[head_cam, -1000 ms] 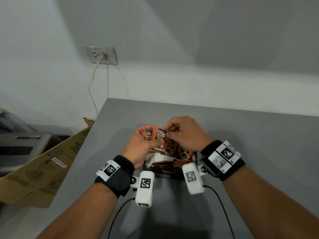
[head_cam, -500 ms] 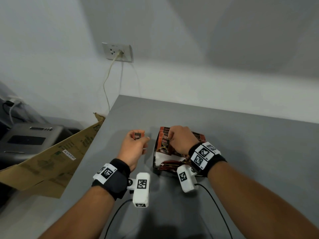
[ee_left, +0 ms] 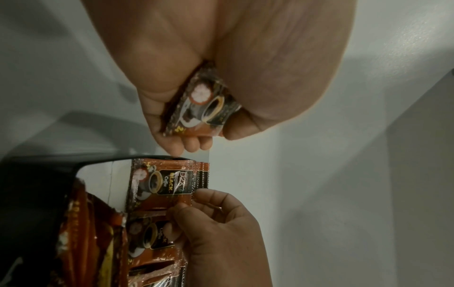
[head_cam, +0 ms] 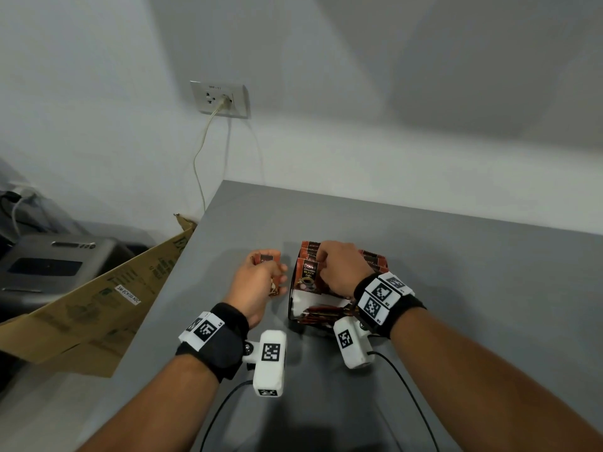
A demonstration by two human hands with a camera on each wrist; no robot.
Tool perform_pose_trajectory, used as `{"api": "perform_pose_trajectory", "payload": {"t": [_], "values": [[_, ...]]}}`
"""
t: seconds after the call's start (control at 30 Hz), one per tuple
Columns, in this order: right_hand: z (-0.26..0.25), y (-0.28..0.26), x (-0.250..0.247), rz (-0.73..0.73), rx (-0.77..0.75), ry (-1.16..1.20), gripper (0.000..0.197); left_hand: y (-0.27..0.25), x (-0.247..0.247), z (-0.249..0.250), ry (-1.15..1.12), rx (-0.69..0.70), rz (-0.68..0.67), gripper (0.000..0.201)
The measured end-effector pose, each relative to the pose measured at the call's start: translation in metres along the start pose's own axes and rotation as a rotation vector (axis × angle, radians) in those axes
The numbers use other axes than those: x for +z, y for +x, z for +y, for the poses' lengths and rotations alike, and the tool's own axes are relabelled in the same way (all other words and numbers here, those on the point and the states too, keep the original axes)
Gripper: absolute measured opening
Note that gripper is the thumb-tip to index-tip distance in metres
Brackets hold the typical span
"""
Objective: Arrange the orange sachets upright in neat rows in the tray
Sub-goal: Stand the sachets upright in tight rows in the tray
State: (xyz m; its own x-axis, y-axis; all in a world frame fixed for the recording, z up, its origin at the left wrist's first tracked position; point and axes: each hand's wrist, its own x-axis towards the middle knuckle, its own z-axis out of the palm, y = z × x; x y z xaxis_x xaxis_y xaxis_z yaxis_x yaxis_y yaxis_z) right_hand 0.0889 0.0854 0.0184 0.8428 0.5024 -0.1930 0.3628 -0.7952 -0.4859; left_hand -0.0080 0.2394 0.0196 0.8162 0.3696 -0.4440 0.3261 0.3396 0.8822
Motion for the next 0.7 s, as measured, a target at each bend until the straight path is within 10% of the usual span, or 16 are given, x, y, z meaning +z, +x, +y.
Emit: {"api": "perform_pose_trajectory", "payload": {"t": [0.7], "values": [[0.029,-0.029,-0.063,0.197,0.088,0.335,0.015,-0.004,0.026,0.009,0.053,0.107,-0.104,0.023]]}}
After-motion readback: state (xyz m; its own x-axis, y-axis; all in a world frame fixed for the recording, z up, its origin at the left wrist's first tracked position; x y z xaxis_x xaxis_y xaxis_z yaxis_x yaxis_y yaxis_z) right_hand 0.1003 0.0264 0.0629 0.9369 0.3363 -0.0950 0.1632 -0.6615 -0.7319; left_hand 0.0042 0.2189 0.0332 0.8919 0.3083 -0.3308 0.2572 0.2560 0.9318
